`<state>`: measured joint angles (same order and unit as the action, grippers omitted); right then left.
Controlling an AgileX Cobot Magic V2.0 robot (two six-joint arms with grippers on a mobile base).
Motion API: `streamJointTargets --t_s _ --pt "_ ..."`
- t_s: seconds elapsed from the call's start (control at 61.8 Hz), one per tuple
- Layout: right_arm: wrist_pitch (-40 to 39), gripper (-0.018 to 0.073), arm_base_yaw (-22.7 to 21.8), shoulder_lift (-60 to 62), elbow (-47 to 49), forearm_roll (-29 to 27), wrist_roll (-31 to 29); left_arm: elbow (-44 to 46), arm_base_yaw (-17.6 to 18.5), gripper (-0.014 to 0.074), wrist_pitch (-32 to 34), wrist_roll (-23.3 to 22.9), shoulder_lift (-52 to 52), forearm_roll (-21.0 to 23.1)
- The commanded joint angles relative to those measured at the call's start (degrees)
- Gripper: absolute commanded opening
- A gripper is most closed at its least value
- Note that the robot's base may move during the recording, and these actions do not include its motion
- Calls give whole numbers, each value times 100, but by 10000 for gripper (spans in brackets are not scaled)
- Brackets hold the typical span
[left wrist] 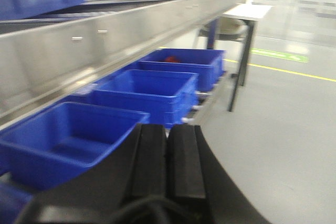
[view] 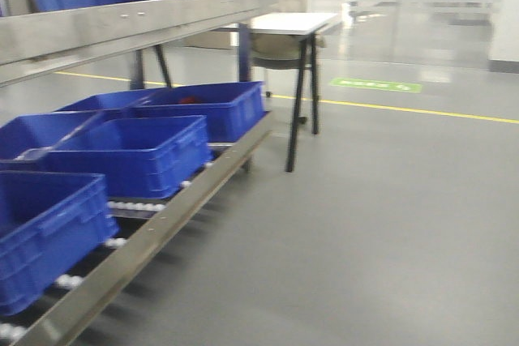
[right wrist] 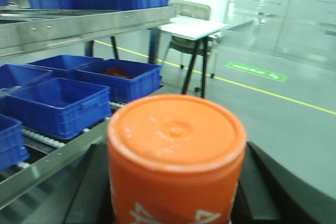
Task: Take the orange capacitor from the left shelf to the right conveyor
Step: 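Drive the base to the red conveyor holding the cell in the right gripper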
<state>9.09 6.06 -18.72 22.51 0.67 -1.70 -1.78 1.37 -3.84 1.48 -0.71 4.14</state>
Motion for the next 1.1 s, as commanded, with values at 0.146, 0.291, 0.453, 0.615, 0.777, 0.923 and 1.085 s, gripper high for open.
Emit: streamJointTargets --t_s 0.146,0.291,0.453,0.615,0.777,0.923,1.085 --pt "-513 107 -5 -32 178 78 -56 27 -4 -127 488 -8 -65 10" --pt "-513 107 -5 -32 178 78 -56 27 -4 -127 488 -8 -65 10" --pt "-513 107 -5 -32 178 78 -56 27 -4 -127 488 -8 -65 10" --pt "-513 107 -5 -32 178 78 -56 27 -4 -127 488 -8 -65 10" --pt "-513 107 -5 -32 178 78 -56 27 -4 -127 488 -8 -65 10" --pt "-513 107 -5 -32 178 78 -56 27 -4 -127 488 -8 -65 10" --pt "-513 107 -5 -32 178 78 -56 27 -4 -127 488 -8 -65 10"
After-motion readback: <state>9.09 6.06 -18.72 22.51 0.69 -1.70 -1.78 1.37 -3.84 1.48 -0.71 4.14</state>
